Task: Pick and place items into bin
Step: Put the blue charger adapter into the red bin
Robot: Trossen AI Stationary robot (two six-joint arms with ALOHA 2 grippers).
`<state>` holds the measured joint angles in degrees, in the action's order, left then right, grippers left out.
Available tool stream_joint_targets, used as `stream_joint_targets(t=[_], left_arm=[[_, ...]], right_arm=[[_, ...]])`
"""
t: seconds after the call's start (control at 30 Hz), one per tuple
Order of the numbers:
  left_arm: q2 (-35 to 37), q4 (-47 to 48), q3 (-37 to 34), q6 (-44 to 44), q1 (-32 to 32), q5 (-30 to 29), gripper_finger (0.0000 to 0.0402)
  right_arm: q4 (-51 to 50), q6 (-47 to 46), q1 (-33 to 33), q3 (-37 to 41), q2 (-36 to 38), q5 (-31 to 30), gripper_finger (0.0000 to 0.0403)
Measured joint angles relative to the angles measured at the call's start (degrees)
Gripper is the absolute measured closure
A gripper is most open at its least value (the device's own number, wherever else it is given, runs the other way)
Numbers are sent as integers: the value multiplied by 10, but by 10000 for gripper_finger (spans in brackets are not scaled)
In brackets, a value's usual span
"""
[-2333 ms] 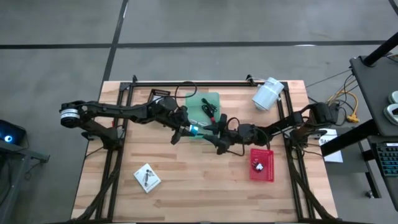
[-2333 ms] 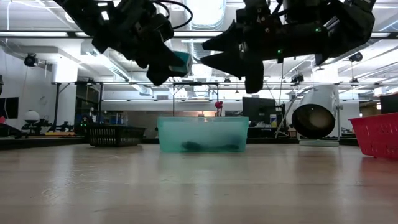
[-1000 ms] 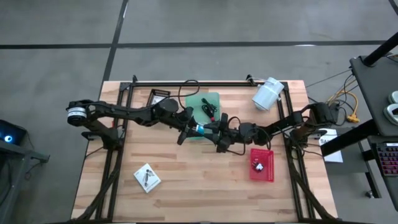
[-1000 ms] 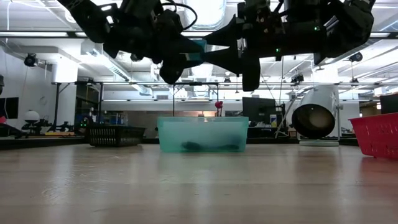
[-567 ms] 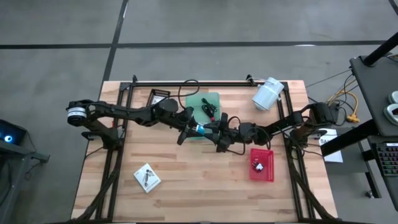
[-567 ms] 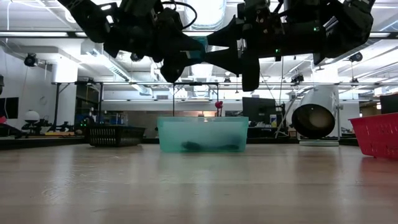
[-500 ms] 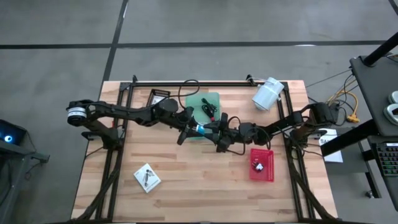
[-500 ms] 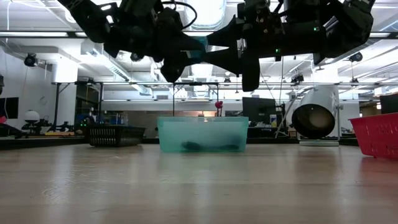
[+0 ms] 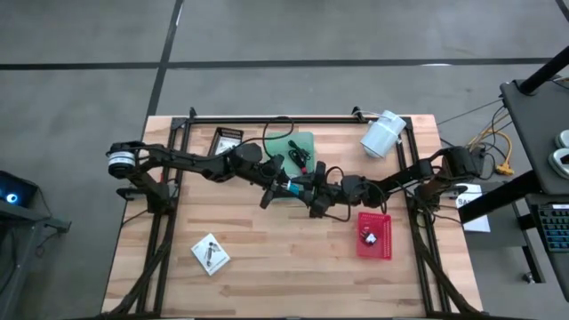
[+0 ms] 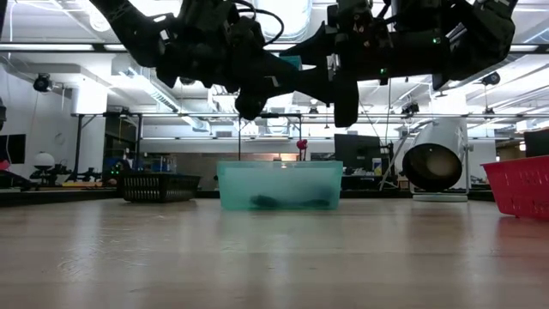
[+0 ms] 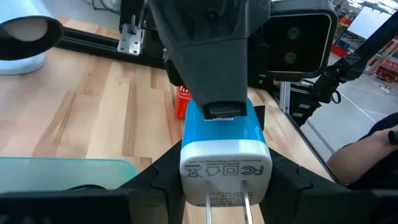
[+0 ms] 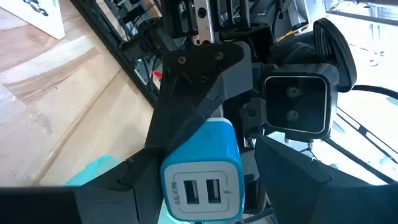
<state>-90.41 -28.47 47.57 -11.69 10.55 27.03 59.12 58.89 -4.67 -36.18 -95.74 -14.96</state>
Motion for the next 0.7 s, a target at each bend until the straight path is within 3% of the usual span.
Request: stream_joint_targets(t=[0.3,0.53,0.7], left_arm=[[1,1,-1,0,-1,0,272],[2,1,-1,-3,0,1,270],[2,6,-2,3,0,1,236]], right_arm=[[-1,-2,1,0,0,-2,190],[-3,5,0,0,0,-7,266],[-1,5,0,0,0,-17,268]])
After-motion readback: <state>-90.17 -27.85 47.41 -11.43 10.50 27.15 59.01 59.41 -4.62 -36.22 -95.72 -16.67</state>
